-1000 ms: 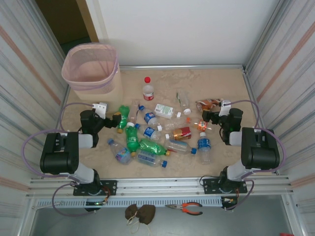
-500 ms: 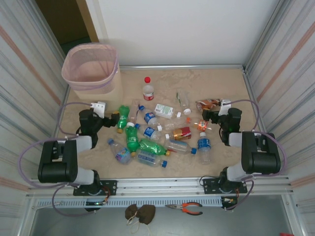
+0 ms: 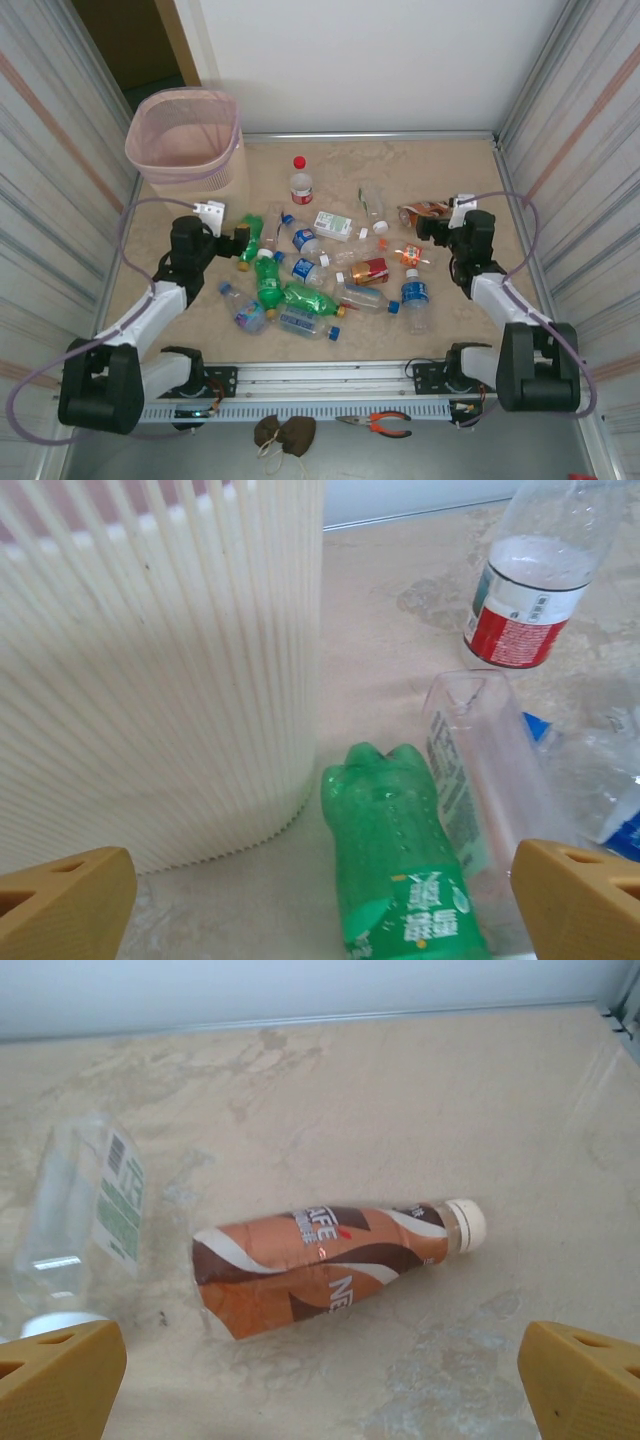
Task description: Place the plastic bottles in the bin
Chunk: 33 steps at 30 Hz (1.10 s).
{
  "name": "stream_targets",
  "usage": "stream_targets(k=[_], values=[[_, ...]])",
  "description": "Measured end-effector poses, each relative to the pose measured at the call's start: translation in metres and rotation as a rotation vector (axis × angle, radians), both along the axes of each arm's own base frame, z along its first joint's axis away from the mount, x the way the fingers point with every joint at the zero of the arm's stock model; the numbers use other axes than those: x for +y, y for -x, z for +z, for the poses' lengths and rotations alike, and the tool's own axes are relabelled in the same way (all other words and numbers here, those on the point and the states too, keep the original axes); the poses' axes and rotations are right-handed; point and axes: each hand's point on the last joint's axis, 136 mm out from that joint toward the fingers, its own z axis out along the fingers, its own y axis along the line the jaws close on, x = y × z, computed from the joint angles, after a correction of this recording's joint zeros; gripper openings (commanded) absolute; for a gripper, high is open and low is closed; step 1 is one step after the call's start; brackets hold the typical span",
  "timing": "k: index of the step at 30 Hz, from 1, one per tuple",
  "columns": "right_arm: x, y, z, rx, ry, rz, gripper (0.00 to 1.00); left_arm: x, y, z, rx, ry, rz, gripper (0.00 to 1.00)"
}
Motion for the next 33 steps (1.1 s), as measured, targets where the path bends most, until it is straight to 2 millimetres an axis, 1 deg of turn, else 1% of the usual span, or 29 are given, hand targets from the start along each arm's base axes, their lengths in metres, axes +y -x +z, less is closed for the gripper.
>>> stream_targets(k=[3, 5, 9, 13, 16, 25, 28, 33], values=[[0.002, 0.005, 0.016, 0.025, -0.043, -0.014, 0.99, -0.004, 0.011, 0.000, 0.054, 0.032, 0.006, 0.92], [0.004, 0.010, 0.020, 0.058, -0.073, -0.021, 0.98, -0.004, 0.017, -0.005, 0.108, 0.048, 0.017, 0.89], [0.009, 0.021, 0.021, 0.123, -0.124, -0.017, 0.98, -0.004, 0.025, -0.014, 0.233, 0.062, 0.031, 0.80], [0.018, 0.035, 0.017, 0.173, -0.149, 0.009, 0.98, -0.010, 0.030, -0.022, 0.352, 0.068, 0.020, 0.70], [0.020, 0.041, 0.021, 0.174, -0.153, 0.018, 0.98, -0.016, 0.037, -0.030, 0.432, 0.069, 0.002, 0.65], [0.022, 0.045, 0.026, 0.188, -0.173, 0.016, 0.98, -0.030, 0.063, -0.067, 0.625, 0.006, -0.041, 0.59], [0.022, 0.044, 0.028, 0.184, -0.173, 0.016, 0.98, -0.033, 0.066, -0.075, 0.664, -0.020, -0.052, 0.58], [0.022, 0.044, 0.028, 0.185, -0.173, 0.015, 0.98, -0.035, 0.062, -0.082, 0.699, -0.053, -0.047, 0.54]])
